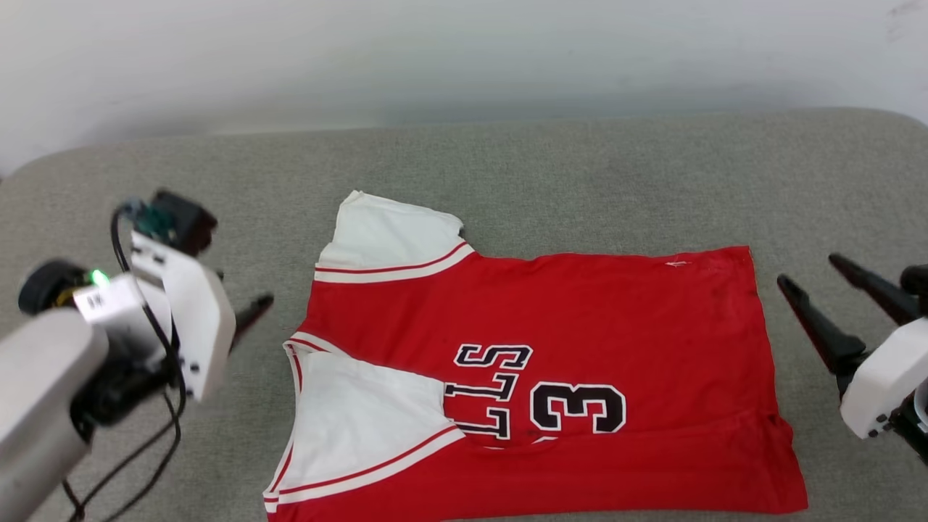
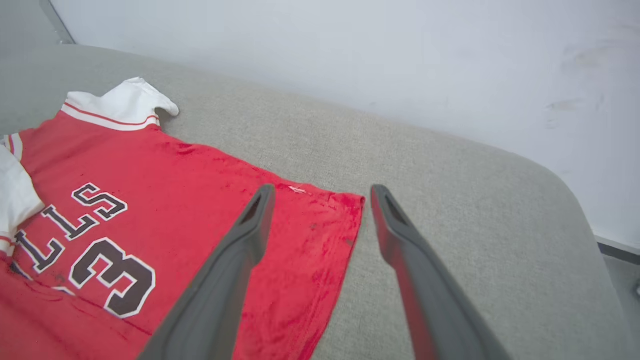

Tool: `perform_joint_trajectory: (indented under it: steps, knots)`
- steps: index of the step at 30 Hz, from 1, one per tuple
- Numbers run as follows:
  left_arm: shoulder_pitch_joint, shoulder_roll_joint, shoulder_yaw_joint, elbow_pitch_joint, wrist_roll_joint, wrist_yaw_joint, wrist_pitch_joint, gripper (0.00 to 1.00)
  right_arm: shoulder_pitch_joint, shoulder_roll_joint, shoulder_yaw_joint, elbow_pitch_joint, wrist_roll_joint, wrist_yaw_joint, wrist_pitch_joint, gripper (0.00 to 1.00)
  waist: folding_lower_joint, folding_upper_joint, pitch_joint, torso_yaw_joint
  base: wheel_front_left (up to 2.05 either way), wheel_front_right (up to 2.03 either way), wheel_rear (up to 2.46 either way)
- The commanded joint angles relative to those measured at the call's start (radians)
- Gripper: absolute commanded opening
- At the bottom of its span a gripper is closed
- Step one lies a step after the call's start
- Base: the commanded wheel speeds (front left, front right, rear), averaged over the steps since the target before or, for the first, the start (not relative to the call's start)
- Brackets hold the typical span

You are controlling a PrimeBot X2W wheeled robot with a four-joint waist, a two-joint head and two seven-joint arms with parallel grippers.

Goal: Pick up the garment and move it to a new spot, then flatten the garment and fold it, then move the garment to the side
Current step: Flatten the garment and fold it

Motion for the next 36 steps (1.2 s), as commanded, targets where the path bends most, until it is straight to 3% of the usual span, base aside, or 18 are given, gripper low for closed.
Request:
perform_joint_trajectory:
  steps: [1,7,13,23,30,36]
  knots:
    - [-0.056,-0.015,0.020,0.021,0.009,0.009,0.004,1.00,0.032,0.053,-0.061,-0.023,-0.061,-0.001,-0.065,1.00,0.0000,0.0000,0.017,-0.010,0.00,0.00,0.00]
    - [-0.211,-0.076,0.057,0.122,0.012,-0.004,0.045,1.00,0.122,0.206,-0.213,-0.136,-0.228,-0.001,-0.179,1.00,0.0000,0.0000,0.080,-0.049,0.00,0.00,0.00]
    - [-0.342,-0.125,0.062,0.211,-0.007,-0.019,0.147,1.00,0.203,0.293,-0.245,-0.247,-0.353,-0.001,-0.193,1.00,0.0000,0.0000,0.167,-0.101,0.00,0.00,0.00]
    - [-0.506,-0.155,0.033,0.348,-0.013,-0.043,0.351,1.00,0.169,0.320,-0.228,-0.308,-0.391,-0.001,-0.208,1.00,0.0000,0.0000,0.311,-0.179,0.00,0.00,0.00]
    - [-0.591,-0.171,0.022,0.432,-0.007,-0.035,0.444,1.00,0.124,0.310,-0.219,-0.301,-0.388,-0.001,-0.218,1.00,0.0000,0.0000,0.409,-0.219,0.00,0.00,0.00]
    - [-0.575,-0.192,-0.034,0.517,0.005,-0.063,0.510,1.00,0.102,0.301,-0.215,-0.276,-0.389,-0.001,-0.236,1.00,0.0000,0.0000,0.449,-0.225,0.00,0.00,0.00]
